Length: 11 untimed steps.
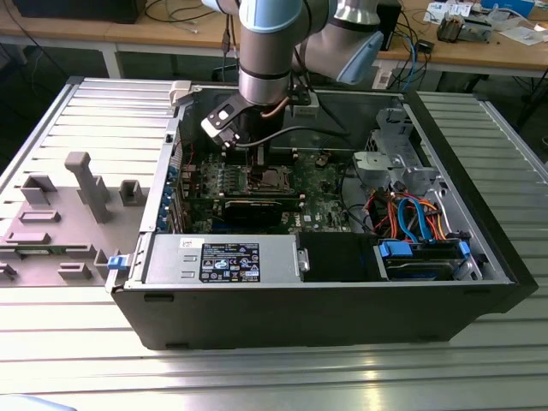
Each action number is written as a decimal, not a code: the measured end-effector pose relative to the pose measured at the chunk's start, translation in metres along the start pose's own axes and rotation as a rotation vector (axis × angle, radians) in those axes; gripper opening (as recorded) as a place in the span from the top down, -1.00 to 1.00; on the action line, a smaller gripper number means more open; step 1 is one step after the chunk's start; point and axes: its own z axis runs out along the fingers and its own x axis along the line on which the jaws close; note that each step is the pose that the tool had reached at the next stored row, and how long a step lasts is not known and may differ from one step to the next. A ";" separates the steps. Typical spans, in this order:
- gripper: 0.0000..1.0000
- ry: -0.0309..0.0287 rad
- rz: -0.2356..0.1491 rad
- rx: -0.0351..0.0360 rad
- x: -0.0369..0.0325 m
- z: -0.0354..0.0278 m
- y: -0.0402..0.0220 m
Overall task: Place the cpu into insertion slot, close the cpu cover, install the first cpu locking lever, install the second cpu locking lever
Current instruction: 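Close the cpu cover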
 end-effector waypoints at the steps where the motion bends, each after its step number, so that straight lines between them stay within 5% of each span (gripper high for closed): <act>1: 0.79 0.0001 0.000 -0.0001 0.0000 -0.0007 0.0001; 11: 0.79 -0.0002 0.000 0.0001 -0.0004 -0.0019 0.0195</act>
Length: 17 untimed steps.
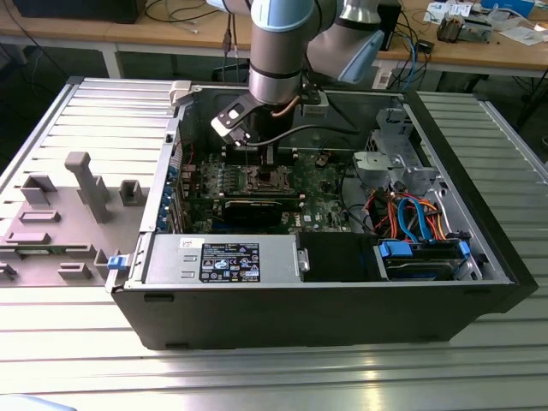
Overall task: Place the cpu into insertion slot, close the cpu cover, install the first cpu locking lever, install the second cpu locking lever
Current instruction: 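Close the cpu cover, then install the first cpu locking lever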
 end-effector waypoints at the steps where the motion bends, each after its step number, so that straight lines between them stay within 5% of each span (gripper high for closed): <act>1: 0.79 0.0000 0.000 0.0000 -0.0001 -0.0001 0.0028; 17: 0.79 0.0001 0.000 0.0000 -0.0001 -0.0001 0.0050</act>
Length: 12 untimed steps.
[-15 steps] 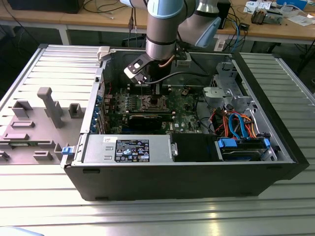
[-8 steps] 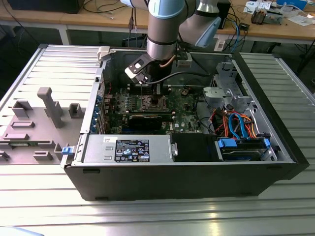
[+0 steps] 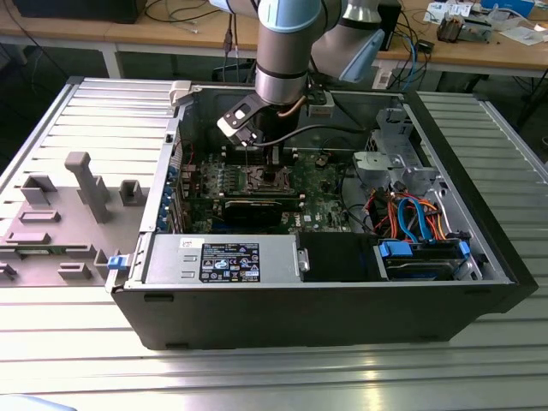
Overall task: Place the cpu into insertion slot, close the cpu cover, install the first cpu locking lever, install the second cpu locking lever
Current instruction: 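Install the first cpu locking lever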
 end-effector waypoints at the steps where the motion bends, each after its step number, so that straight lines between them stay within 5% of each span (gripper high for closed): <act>1: 0.79 0.0005 -0.001 0.0000 0.0000 -0.0008 0.0000; 12: 0.79 -0.0030 -0.004 -0.0002 -0.0003 -0.0460 -0.0014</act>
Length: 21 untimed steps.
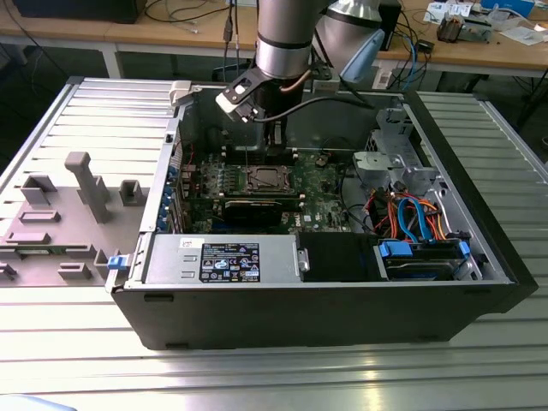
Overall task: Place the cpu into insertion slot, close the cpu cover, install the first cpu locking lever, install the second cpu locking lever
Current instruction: 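Install the first cpu locking lever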
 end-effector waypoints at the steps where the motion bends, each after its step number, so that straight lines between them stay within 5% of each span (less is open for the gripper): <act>1: 0.79 -0.0010 0.000 -0.0001 0.0000 -0.0029 -0.0001; 3: 0.79 -0.0040 0.000 -0.0084 -0.0001 -0.0096 -0.0006; 4: 0.79 -0.0046 0.001 -0.0336 -0.0001 -0.0095 -0.0014; 6: 0.79 -0.0049 0.001 -0.0440 0.0000 -0.0095 -0.0028; 8: 0.79 -0.0049 0.000 -0.0440 0.0000 -0.0095 -0.0027; 10: 0.79 -0.0042 0.000 -0.0342 -0.0001 -0.0097 -0.0028; 21: 0.79 -0.0026 -0.001 -0.0339 -0.0003 -0.0094 -0.0030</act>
